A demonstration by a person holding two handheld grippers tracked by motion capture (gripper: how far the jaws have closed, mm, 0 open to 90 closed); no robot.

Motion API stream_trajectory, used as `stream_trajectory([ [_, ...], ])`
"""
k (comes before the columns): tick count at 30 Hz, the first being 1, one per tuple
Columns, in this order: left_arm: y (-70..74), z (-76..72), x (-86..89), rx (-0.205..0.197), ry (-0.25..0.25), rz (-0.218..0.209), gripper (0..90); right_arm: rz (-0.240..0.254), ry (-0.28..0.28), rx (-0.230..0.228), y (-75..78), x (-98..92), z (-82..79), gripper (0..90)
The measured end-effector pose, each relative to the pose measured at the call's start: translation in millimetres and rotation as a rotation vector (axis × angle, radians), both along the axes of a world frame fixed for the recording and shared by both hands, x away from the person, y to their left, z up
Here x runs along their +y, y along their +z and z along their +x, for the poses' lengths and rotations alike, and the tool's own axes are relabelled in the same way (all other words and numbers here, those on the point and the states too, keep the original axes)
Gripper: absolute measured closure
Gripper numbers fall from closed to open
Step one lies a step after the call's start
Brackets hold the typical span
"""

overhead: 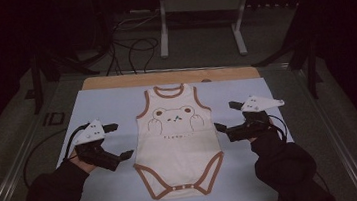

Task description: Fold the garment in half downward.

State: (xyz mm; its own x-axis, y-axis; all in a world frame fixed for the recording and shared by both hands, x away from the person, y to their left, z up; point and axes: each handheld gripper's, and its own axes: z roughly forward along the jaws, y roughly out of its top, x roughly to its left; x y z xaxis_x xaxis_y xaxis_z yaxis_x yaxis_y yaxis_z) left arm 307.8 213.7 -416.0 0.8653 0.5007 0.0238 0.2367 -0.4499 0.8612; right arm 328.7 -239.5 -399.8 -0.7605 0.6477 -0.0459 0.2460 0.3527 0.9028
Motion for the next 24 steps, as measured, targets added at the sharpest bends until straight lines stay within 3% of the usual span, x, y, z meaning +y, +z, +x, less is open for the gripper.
stream_trajectory([
  [10,-13.4,24.9,-10.6,0.016,0.059,0.000,0.0,-0.016,0.006,0.039,-18.7,10.1,20.5,9.9],
  [17,-31.4,45.8,-13.2,0.063,0.109,0.020,0.0,-0.033,-0.005,0.080,-40.1,18.0,37.7,9.9],
  [20,-37.0,51.1,-14.6,0.079,0.116,0.032,0.0,-0.038,-0.013,0.076,-46.7,19.8,42.1,12.2],
  [21,-41.3,55.4,-16.8,0.109,0.119,0.053,0.0,-0.035,-0.012,0.077,-49.0,20.0,43.6,12.2],
  [24,-44.8,57.9,-19.6,0.116,0.116,0.052,0.0,-0.037,-0.023,0.088,-53.3,21.0,46.1,12.2],
])
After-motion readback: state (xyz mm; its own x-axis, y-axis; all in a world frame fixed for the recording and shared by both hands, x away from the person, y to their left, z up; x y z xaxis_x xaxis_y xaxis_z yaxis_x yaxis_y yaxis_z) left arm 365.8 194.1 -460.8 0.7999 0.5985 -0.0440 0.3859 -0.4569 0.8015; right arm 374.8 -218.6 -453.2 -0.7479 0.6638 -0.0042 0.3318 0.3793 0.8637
